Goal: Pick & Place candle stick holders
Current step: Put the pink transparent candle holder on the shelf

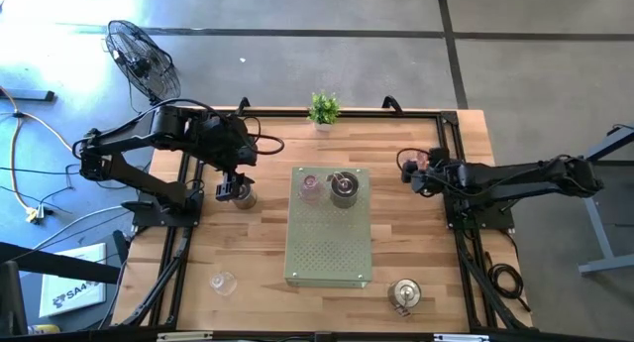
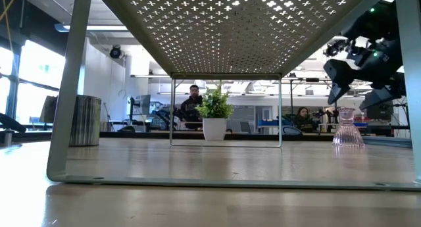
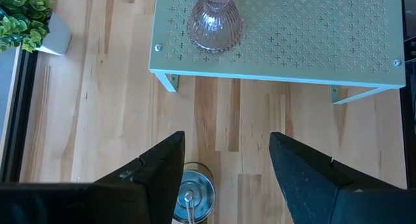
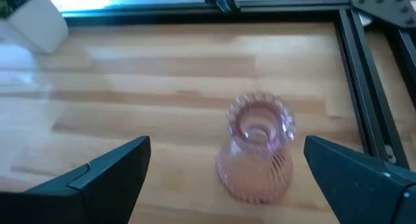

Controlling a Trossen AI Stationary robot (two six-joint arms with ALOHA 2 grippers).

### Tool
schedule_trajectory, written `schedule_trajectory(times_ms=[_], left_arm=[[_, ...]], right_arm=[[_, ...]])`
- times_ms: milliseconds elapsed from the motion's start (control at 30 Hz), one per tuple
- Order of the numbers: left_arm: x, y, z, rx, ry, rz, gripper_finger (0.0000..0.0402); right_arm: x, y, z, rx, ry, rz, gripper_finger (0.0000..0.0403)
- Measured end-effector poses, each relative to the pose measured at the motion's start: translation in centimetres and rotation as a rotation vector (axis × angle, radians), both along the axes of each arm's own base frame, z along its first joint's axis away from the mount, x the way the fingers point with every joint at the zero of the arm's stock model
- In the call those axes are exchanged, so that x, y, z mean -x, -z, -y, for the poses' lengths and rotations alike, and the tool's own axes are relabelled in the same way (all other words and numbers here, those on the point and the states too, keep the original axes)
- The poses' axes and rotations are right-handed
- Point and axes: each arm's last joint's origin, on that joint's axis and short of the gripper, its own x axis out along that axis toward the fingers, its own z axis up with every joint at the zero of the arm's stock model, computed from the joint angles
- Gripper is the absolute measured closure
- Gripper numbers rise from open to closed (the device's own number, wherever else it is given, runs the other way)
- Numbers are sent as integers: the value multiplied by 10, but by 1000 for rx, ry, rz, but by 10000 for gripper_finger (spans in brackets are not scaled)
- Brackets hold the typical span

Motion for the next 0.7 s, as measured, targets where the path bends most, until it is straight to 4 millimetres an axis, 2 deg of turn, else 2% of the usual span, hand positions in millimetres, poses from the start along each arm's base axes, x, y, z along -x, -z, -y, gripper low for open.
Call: schedule_trajectory(times_ms=[300, 700], left_arm=[[0, 0, 0, 0, 0, 0, 181], [0, 0, 0, 0, 0, 0, 181]], right_arm=[[-3, 9, 14, -52, 60, -89, 3], [-15, 19, 28, -56, 53, -152, 4]])
